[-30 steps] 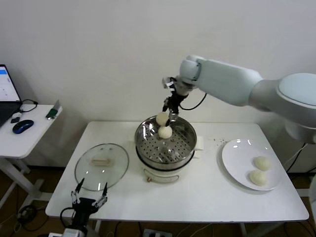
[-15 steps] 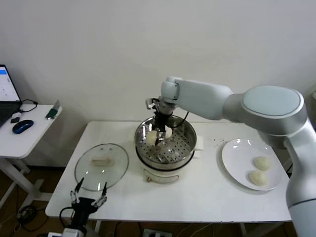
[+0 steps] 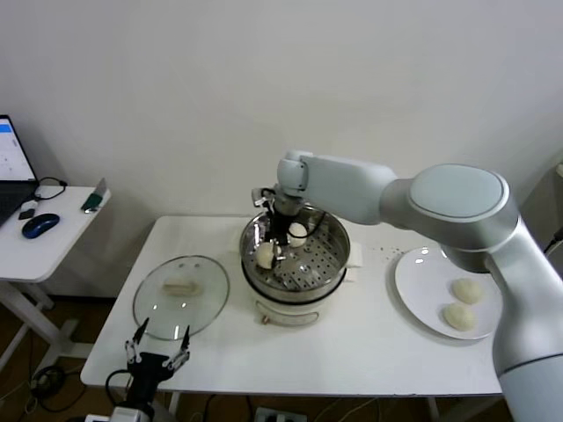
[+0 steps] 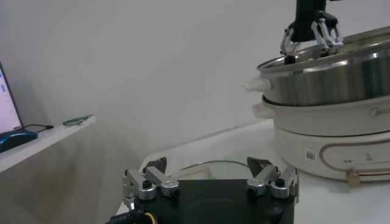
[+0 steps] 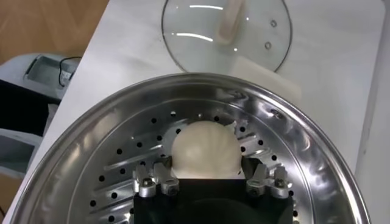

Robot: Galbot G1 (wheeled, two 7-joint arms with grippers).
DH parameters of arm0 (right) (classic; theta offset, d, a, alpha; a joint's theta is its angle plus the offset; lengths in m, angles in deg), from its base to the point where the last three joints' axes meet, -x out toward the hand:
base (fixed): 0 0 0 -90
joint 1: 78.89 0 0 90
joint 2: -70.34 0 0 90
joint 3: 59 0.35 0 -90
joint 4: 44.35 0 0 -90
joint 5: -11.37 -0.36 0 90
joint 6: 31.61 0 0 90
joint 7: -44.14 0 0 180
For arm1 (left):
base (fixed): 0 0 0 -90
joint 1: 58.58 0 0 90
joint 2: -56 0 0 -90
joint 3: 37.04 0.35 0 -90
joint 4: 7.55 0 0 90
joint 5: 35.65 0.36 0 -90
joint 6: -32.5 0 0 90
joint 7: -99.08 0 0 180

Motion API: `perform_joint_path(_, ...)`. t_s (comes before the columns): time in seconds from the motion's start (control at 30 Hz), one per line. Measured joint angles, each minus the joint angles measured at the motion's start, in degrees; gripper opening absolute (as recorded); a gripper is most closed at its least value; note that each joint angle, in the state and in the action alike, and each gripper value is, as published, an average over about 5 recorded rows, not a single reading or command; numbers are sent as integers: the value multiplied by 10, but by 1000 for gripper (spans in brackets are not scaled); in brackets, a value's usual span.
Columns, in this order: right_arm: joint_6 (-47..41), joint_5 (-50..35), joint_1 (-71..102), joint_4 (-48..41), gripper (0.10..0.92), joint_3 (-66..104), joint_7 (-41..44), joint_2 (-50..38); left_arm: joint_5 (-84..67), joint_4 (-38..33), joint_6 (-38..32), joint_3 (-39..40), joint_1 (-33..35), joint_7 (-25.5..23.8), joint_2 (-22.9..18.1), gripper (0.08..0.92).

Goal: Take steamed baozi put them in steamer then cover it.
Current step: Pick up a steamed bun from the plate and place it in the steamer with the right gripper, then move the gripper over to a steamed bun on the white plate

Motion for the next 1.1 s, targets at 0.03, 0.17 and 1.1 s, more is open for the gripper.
perform_joint_path(0.03, 0, 0, 0, 1, 821, 0, 0, -1, 0, 0, 0, 0, 0, 0, 0, 823)
perform_joint_path(0.17, -1, -1, -7, 10, 823, 3, 0, -9, 0, 0, 0, 0, 0, 0, 0, 823)
perform_joint_path(1.1, 16, 127, -124, 253, 823, 7, 23, -393, 18, -3, 9, 4, 3, 1, -2, 823)
